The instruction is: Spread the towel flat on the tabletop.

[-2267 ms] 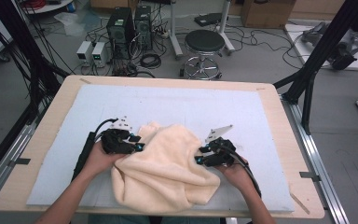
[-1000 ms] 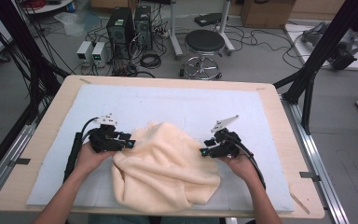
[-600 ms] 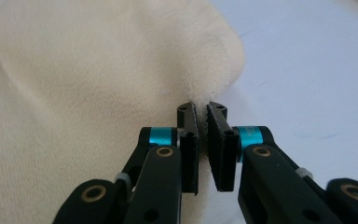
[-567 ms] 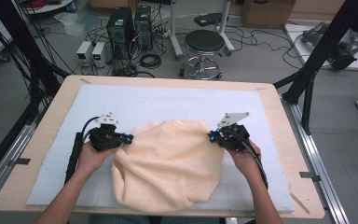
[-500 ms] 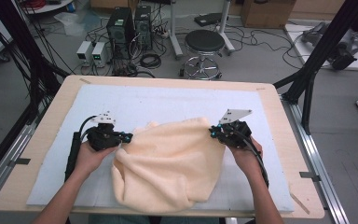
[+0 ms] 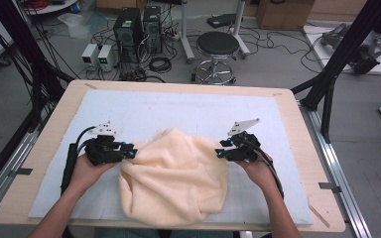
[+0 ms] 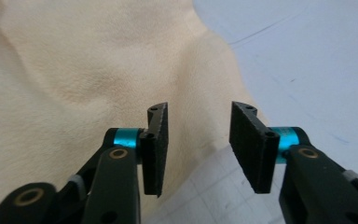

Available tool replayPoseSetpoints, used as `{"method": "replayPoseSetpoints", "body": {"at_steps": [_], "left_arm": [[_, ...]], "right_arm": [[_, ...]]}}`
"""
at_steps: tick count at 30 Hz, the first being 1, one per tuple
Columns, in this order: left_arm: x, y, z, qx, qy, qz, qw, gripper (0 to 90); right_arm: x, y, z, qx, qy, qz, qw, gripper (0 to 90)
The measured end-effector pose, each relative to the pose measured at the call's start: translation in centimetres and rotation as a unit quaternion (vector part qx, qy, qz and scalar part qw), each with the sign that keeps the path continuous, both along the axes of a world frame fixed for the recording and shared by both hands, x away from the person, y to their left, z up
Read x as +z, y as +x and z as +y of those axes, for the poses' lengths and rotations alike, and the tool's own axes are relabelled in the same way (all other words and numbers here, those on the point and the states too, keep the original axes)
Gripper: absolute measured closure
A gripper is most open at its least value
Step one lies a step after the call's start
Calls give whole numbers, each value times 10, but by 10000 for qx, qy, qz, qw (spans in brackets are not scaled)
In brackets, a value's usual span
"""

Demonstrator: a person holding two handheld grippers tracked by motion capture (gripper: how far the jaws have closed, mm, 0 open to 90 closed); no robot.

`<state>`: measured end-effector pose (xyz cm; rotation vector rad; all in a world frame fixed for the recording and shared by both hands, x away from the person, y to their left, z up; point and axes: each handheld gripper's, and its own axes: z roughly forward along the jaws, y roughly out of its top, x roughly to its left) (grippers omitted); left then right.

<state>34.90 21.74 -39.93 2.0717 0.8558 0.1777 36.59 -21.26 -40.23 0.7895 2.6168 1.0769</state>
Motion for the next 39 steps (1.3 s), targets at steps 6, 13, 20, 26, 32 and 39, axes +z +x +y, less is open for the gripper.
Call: {"method": "replayPoseSetpoints", "body": {"at_steps": [6,13,20,26,32,39], "left_arm": [[-30,15,-12,-84,405,527,9978,545],[-31,12,-16,-26,575,291,9979,804],[-13,9,-8,166,286,-14,9995,832],[16,7,4,323,-152,-311,9989,834],[46,-6,8,202,-359,-626,9972,834],[65,-35,13,-85,-344,-868,9956,834]], "right_arm": [[-26,14,18,62,-376,202,9991,613],[-25,9,20,321,-397,156,9986,811],[-1,-3,7,282,-129,-175,9994,827],[32,-12,-11,151,176,-467,9986,829],[63,-31,-10,315,106,-813,9961,829],[83,-61,-15,565,314,-885,9940,829]]}}
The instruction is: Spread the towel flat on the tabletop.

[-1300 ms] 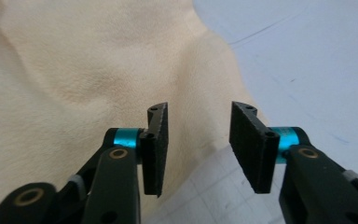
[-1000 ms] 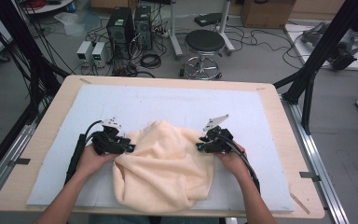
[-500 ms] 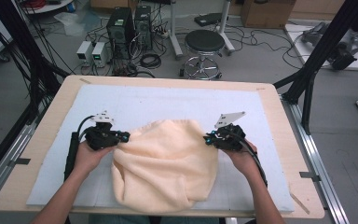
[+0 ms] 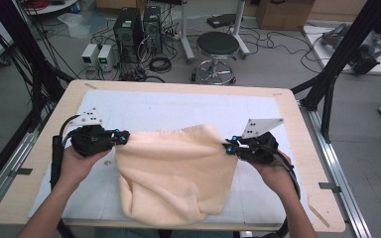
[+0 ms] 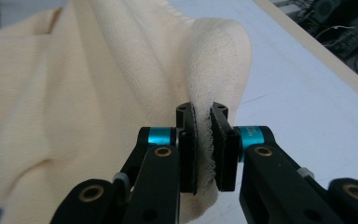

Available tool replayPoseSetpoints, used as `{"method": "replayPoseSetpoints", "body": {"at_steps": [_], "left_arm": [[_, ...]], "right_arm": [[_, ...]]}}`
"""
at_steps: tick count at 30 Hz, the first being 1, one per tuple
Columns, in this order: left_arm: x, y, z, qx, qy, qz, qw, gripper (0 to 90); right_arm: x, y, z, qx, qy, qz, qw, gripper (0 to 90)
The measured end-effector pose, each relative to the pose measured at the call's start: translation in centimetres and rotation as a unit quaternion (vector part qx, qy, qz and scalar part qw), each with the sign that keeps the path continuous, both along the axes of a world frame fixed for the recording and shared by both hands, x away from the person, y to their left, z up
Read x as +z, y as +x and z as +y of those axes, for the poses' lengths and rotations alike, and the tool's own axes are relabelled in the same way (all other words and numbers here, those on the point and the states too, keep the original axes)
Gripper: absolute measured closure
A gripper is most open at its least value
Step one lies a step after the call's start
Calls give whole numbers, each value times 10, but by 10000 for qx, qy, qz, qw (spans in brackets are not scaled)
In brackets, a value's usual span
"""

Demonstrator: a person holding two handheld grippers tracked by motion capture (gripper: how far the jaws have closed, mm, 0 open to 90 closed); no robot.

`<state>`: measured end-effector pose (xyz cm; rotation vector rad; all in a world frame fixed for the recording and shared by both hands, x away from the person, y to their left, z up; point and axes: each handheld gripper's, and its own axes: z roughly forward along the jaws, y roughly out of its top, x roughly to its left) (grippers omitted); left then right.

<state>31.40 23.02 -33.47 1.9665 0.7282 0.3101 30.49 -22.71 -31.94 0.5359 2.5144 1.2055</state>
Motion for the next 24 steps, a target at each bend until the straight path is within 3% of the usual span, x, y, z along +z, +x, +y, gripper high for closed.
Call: {"method": "replayPoseSetpoints", "body": {"at_steps": [3,5,7,9,12,15,16,17,18,19,20,22,24], "left_arm": [[-10,-10,1,-92,91,69,9999,834],[-21,-10,1,-109,110,248,9996,834],[-33,-1,-1,-51,231,441,9987,834],[-37,16,-4,53,176,547,9983,835],[-23,55,-9,344,97,346,9988,840],[17,119,-19,656,338,77,9972,837],[29,138,-23,831,466,-127,9954,815],[37,153,-26,1101,609,-221,9918,738],[40,164,-26,1244,470,-28,9911,623],[39,170,-24,1165,142,169,9929,602],[33,171,-24,1077,15,194,9940,627],[18,166,-25,1014,232,134,9945,627],[-2,158,-22,936,301,211,9949,587]], "right_arm": [[-7,-11,0,98,31,181,9998,829],[-18,-14,1,156,-21,349,9993,829],[-30,-11,3,206,-154,519,9983,830],[-38,0,4,203,-177,701,9972,835],[-30,33,3,-57,-157,658,9977,843],[1,95,1,-545,8,479,9974,829],[15,117,1,-879,-25,285,9957,753],[27,137,2,-1261,-64,89,9920,638],[34,153,2,-1633,-91,41,9865,512],[38,165,3,-1855,18,114,9826,441],[36,170,2,-1801,189,202,9833,468],[24,170,5,-1644,58,193,9862,459],[5,161,8,-1500,-49,299,9882,461]]}}
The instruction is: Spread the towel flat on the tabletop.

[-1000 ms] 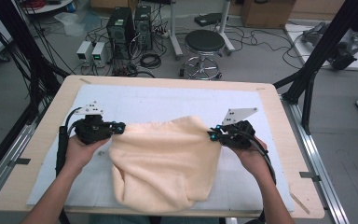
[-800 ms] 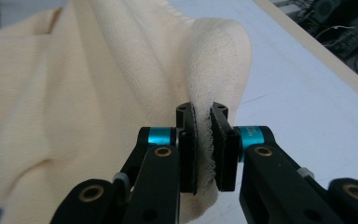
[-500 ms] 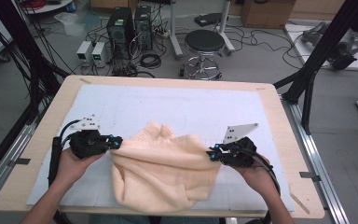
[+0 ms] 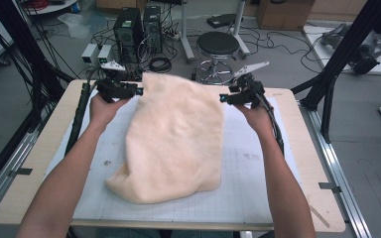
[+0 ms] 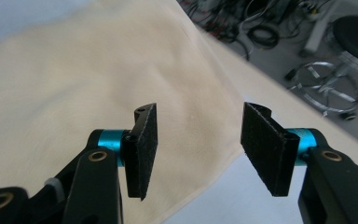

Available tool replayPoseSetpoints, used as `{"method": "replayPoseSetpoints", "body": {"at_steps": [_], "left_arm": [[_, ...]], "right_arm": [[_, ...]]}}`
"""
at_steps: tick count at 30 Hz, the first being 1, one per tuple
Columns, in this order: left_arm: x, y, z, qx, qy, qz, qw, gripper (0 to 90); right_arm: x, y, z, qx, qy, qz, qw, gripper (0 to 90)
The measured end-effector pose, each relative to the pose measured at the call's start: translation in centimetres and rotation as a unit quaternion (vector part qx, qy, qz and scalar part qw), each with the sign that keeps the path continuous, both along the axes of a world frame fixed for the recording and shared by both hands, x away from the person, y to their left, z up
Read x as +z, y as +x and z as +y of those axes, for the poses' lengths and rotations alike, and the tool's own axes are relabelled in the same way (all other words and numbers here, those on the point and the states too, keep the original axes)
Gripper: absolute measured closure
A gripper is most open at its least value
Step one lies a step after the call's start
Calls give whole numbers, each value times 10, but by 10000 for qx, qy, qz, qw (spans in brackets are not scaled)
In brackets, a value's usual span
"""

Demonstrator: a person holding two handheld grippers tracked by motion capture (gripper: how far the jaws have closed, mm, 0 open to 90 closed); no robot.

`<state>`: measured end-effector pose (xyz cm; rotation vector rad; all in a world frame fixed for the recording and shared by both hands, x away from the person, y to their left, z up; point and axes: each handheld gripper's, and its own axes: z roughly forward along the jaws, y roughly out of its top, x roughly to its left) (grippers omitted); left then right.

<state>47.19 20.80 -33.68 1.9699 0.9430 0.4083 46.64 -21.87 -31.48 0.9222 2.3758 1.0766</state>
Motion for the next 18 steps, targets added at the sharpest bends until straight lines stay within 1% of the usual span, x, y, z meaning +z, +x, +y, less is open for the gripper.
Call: {"method": "replayPoseSetpoints", "body": {"at_steps": [2,3,5,6,7,9,10,11,12,13,14,15,16,17,18], "left_arm": [[-19,-11,4,-50,-40,144,9999,587],[-27,-18,6,-100,-5,181,9998,583],[-38,-35,9,-222,-7,169,9996,576],[-43,-44,11,-265,-35,141,9995,564],[-45,-53,12,-335,-62,105,9994,546],[-48,-72,16,-471,-118,83,9988,527],[-49,-82,17,-547,-116,48,9984,523],[-49,-92,19,-604,-160,0,9980,517],[-50,-103,20,-662,-214,-45,9976,511],[-50,-114,21,-719,-230,-84,9971,498],[-51,-125,22,-794,-242,-146,9964,489],[-52,-135,23,-867,-239,-161,9958,485],[-53,-145,24,-942,-290,-179,9950,476],[-54,-154,26,-999,-306,-196,9943,469],[-55,-162,27,-1062,-365,-227,9934,465]], "right_arm": [[-17,-12,3,174,-79,64,9998,462],[-23,-20,5,254,-97,44,9996,463],[-32,-37,6,424,-91,28,9991,462],[-35,-45,7,512,-36,49,9987,457],[-38,-54,7,619,-5,28,9981,457],[-41,-72,6,773,-27,-15,9970,451],[-42,-80,5,826,1,-15,9966,449],[-43,-89,4,874,100,-26,9961,449],[-45,-96,4,967,97,-10,9953,449],[-47,-105,4,1047,42,5,9945,445],[-49,-115,4,1119,39,-5,9937,445],[-52,-124,4,1220,100,-3,9925,444],[-54,-133,4,1300,120,39,9914,440],[-57,-142,4,1391,159,8,9902,442],[-61,-150,4,1545,187,-21,9878,446]]}}
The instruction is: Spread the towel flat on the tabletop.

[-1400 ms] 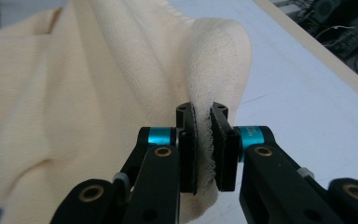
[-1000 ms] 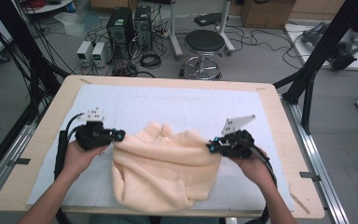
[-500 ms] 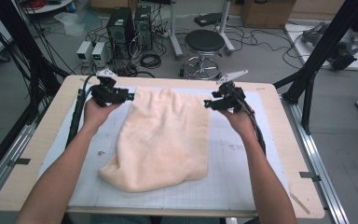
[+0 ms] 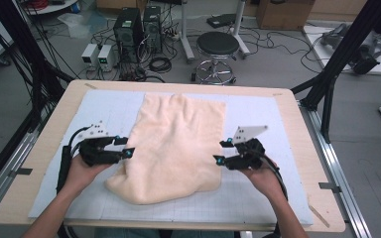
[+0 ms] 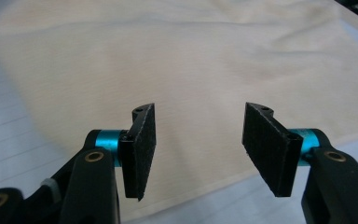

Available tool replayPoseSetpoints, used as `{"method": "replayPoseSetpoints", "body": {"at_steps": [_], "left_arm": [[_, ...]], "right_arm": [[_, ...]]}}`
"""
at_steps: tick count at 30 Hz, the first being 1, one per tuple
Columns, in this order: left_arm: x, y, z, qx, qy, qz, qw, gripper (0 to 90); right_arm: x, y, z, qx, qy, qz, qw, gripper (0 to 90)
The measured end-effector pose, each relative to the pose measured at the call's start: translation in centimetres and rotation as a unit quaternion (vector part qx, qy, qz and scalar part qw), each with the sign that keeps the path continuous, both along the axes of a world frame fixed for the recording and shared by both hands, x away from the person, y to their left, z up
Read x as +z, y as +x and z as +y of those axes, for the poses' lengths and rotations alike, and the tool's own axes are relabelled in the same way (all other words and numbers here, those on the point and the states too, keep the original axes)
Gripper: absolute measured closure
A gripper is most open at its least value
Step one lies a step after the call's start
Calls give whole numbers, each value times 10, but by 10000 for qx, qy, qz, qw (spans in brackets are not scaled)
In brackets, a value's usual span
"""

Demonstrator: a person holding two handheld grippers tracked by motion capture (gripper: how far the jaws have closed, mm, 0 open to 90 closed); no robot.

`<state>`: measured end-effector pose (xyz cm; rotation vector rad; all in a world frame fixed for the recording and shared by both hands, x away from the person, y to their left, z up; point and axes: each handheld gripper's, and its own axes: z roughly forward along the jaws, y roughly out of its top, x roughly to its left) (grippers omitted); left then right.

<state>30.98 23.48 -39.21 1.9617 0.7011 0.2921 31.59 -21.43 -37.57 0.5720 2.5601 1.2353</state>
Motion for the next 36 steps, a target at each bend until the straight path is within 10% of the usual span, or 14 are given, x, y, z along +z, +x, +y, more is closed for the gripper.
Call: {"method": "replayPoseSetpoints", "body": {"at_steps": [7,13,16,23,27,32,36], "left_arm": [[-13,-38,-4,-575,174,79,9982,435],[-37,-29,-20,-1157,751,662,9882,602],[-34,-22,-19,-1048,655,790,9892,821],[8,9,-9,-77,-142,328,9993,842],[21,53,-12,585,-210,244,9978,841],[14,102,-19,1395,-43,488,9890,707],[14,100,-9,1150,96,497,9921,577]], "right_arm": [[-36,-32,10,530,-504,267,9970,455],[-58,-28,20,641,-638,599,9941,681],[-54,-25,18,717,-572,587,9941,832],[-7,-3,5,374,-327,202,9986,843],[20,38,4,-53,-248,85,9996,841],[19,103,15,-1031,-323,263,9938,676],[13,108,14,-886,-141,363,9953,627]]}}
